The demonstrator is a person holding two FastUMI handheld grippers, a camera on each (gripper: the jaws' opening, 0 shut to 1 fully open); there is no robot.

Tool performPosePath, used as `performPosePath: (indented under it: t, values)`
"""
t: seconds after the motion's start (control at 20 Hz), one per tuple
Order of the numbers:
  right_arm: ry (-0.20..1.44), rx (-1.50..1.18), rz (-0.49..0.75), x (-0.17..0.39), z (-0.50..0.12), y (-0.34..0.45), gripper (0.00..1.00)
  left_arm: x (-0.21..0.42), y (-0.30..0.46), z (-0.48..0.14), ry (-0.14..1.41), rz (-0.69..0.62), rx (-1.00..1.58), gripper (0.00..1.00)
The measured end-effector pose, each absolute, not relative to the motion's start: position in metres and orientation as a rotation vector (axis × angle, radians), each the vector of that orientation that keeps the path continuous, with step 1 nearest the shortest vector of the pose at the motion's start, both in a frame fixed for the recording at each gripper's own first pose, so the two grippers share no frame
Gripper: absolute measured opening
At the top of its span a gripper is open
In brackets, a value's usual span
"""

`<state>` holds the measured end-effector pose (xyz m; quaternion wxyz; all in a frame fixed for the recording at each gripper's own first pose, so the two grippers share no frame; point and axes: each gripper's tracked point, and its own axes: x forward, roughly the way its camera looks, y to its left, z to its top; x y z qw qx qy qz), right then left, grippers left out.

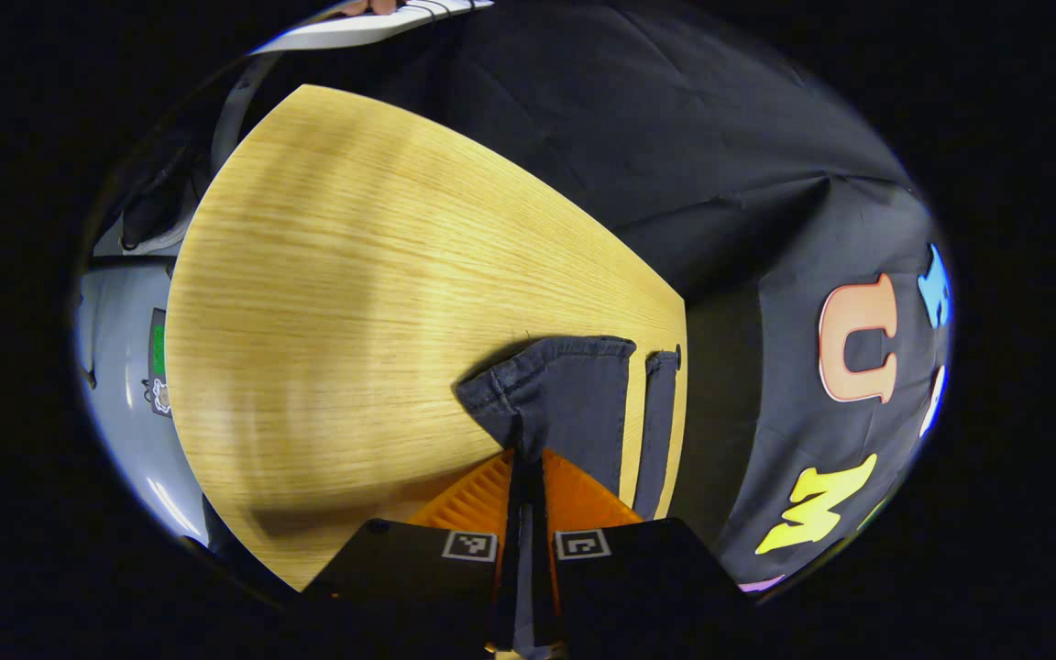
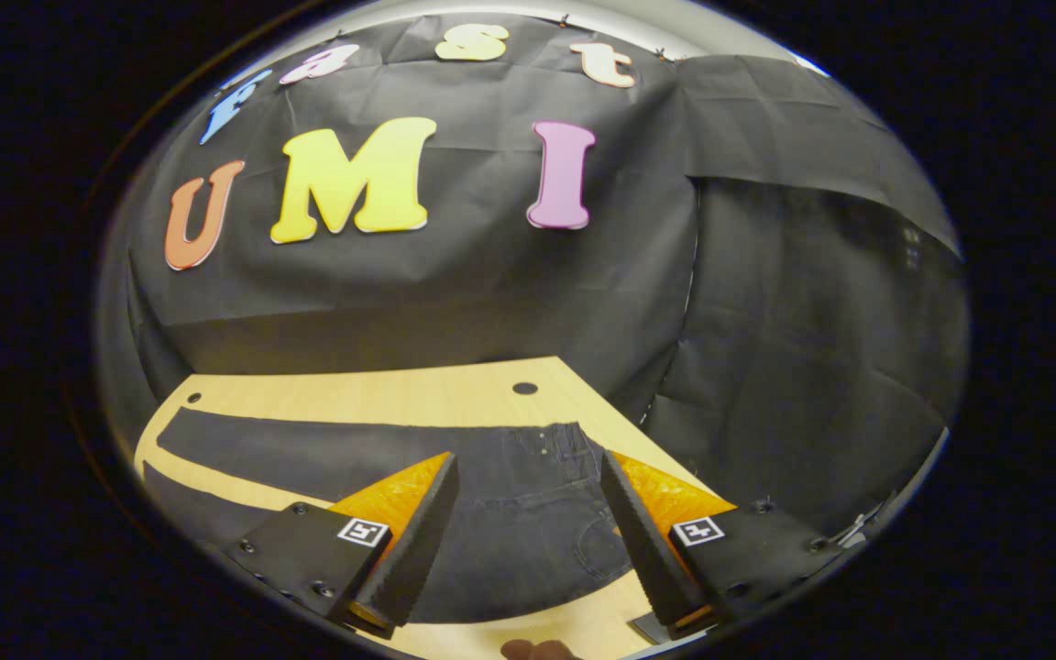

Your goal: Grasp the waist and the cuffs of the jeans and fold them to make the two legs overlap; first hold the waist and fold one-third of the jeans toward the cuffs, then hold the cuffs and fold the remaining one-third in the same direction to finish folding.

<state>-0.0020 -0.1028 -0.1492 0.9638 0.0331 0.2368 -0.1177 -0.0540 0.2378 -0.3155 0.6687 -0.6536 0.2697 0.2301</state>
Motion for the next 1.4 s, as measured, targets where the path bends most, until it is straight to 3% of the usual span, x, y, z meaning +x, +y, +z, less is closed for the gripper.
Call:
performPosePath:
  t: [0.2,0.35,0.6,0.7,0.75,0.8,1.05,1.1,1.3,1.35,1.4]
  values:
    - [0.838,0.395,-0.238,-0.025,-0.223,-0.110,0.96,-0.054,0.239,-0.315,0.628,0.513,-1.451,0.03]
    - [0.985,0.675,-0.380,-0.042,-0.259,-0.141,0.99,-0.054,0.239,-0.314,0.617,0.509,-1.485,0.03]
    - [1.076,0.879,-0.503,-0.060,-0.300,-0.171,0.99,-0.054,0.239,-0.315,0.619,0.513,-1.485,0.03]
    - [1.081,0.937,-0.515,-0.053,-0.312,-0.172,1.00,-0.054,0.239,-0.315,0.620,0.518,-1.489,0.03]
    - [1.089,0.959,-0.511,-0.049,-0.318,-0.170,0.92,-0.054,0.239,-0.315,0.622,0.520,-1.491,0.03]
    - [1.087,0.963,-0.510,-0.045,-0.319,-0.170,0.98,-0.054,0.239,-0.315,0.625,0.520,-1.491,0.03]
    - [1.067,0.934,-0.473,-0.015,-0.326,-0.173,0.87,-0.054,0.239,-0.315,0.626,0.521,-1.496,0.03]
    - [1.080,0.916,-0.474,-0.017,-0.329,-0.175,0.82,-0.054,0.239,-0.315,0.627,0.521,-1.495,0.03]
    - [1.045,0.984,-0.487,-0.023,-0.336,-0.184,0.13,-0.054,0.239,-0.315,0.626,0.522,-1.499,0.03]
    - [1.023,1.011,-0.493,-0.020,-0.336,-0.186,0.01,-0.054,0.239,-0.315,0.626,0.523,-1.501,0.03]
    - [1.024,1.015,-0.486,-0.019,-0.338,-0.182,0.01,-0.054,0.239,-0.315,0.628,0.522,-1.503,0.03]
